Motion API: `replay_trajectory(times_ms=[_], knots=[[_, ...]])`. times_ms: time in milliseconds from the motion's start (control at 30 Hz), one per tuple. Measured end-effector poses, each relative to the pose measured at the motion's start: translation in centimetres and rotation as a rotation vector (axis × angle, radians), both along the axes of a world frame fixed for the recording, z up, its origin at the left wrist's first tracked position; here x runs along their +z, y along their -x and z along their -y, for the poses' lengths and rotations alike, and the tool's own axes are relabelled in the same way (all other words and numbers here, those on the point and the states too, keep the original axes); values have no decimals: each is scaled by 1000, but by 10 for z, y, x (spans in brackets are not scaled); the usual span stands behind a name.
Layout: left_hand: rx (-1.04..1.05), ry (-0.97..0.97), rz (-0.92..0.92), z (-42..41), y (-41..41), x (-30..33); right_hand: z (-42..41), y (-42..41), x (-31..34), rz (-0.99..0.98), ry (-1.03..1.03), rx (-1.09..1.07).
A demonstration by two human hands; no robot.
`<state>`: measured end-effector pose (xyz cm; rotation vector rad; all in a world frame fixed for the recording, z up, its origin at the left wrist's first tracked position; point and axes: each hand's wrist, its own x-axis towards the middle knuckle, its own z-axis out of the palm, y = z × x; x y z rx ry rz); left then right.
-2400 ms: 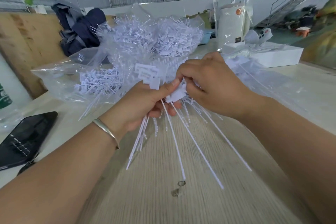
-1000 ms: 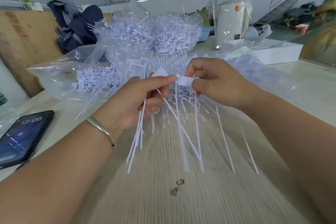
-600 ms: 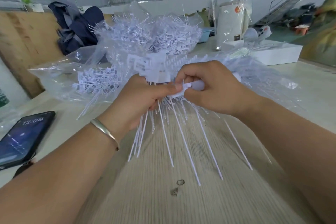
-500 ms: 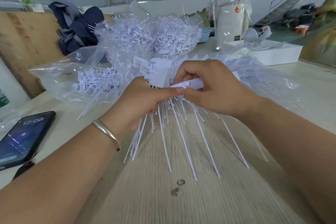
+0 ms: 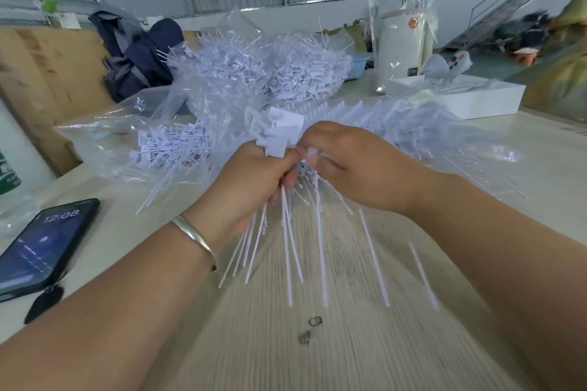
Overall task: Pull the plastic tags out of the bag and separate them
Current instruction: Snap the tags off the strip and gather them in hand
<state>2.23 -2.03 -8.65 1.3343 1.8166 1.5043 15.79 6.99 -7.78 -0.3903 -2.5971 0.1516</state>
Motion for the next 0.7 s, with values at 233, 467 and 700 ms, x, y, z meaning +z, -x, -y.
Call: replay_trajectory(times_ms=[233,467,700], knots=[[-43,6,181,-1,10,0,-14,-8,9,-562,1093,285],[-55,58,182,-1,14,-2,-21,-8,0,-568,805,99],[24,-39,171,-3,15,-1,-14,-8,-1,-338,711,59]])
